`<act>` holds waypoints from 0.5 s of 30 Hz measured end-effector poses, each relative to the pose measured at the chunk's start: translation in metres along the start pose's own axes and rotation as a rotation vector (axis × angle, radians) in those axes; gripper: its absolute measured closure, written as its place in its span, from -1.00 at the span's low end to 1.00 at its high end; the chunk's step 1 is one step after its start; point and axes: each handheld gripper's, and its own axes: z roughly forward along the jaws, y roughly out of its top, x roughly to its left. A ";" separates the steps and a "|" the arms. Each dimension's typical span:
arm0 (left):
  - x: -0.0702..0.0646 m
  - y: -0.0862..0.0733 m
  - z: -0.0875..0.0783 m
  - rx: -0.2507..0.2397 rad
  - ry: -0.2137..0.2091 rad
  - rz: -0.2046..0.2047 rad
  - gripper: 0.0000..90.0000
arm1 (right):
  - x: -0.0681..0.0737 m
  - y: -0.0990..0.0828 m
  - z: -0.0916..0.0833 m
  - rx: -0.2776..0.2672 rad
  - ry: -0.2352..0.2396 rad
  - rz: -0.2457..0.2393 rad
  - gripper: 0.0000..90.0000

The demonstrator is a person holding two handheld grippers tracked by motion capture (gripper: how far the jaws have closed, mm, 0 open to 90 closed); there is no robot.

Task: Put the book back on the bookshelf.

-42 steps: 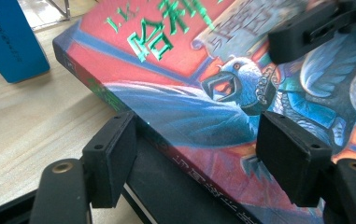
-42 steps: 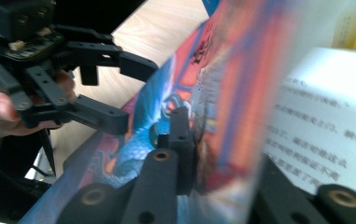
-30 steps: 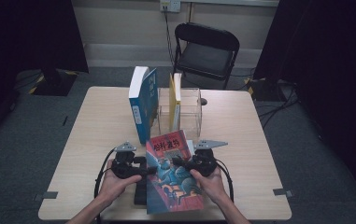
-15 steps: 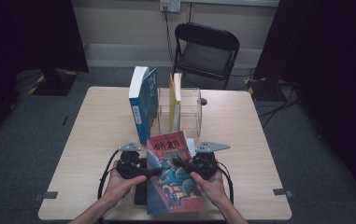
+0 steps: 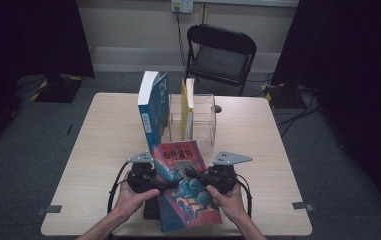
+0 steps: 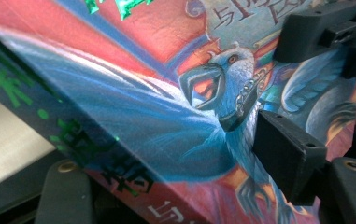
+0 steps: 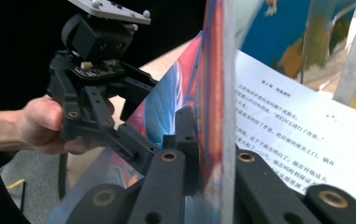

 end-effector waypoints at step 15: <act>-0.007 0.016 -0.005 -0.026 0.036 0.031 0.07 | -0.002 0.009 -0.001 -0.018 -0.034 -0.012 0.93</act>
